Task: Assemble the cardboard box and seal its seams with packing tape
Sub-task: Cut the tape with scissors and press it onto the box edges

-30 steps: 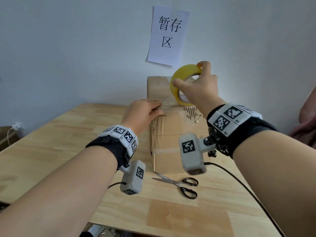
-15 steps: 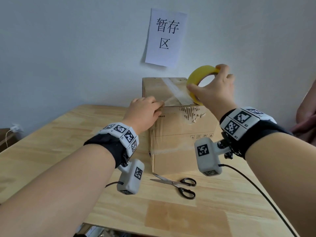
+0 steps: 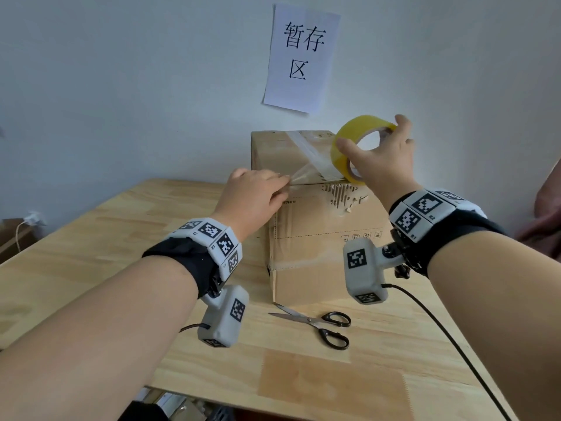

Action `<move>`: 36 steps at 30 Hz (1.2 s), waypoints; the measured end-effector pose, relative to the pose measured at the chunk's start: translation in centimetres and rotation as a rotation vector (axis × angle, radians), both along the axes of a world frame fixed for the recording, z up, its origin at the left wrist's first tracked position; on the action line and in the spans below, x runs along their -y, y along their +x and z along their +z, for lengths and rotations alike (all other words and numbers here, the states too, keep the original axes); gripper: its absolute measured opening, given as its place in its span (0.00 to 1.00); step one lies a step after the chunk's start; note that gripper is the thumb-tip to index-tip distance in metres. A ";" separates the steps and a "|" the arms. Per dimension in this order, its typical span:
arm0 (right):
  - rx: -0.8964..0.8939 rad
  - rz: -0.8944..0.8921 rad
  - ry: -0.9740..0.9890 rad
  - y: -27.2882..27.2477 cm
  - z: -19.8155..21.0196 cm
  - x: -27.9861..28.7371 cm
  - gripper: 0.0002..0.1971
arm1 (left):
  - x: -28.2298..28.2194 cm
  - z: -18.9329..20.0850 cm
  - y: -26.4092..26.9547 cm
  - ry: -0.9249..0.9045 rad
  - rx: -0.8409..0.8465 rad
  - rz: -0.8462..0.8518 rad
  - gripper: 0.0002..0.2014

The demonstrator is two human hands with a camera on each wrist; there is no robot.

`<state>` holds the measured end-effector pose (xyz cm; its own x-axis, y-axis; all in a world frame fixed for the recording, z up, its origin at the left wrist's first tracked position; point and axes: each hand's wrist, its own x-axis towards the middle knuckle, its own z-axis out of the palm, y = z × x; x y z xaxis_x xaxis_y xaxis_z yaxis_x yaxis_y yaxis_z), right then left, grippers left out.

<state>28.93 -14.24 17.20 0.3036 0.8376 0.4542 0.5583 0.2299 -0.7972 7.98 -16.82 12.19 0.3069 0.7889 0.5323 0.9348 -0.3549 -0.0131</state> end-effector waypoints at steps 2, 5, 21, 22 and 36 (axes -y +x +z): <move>0.015 0.011 -0.014 0.6 -0.2 0.0 0.54 | -0.1 0.3 0.1 -0.010 -0.025 -0.003 0.19; 0.041 0.017 -0.007 0.9 -0.4 0.2 0.53 | -0.3 0.6 0.7 -0.014 -0.092 0.026 0.19; -0.043 0.032 0.093 0.7 -1.9 -0.7 0.51 | -1.9 0.5 1.0 -0.207 -0.005 -0.125 0.22; -0.035 0.033 0.123 0.6 -2.0 -0.6 0.50 | -2.1 0.6 0.7 -0.202 -0.008 -0.138 0.22; 0.221 0.047 0.039 1.0 1.3 -1.2 0.40 | -5.6 0.2 -1.0 -0.214 0.102 -0.289 0.21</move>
<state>29.91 -13.06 18.46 0.1541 0.8289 0.5378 0.7065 0.2881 -0.6465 6.98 -11.21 12.35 0.4875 0.7742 0.4038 0.7881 -0.5892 0.1782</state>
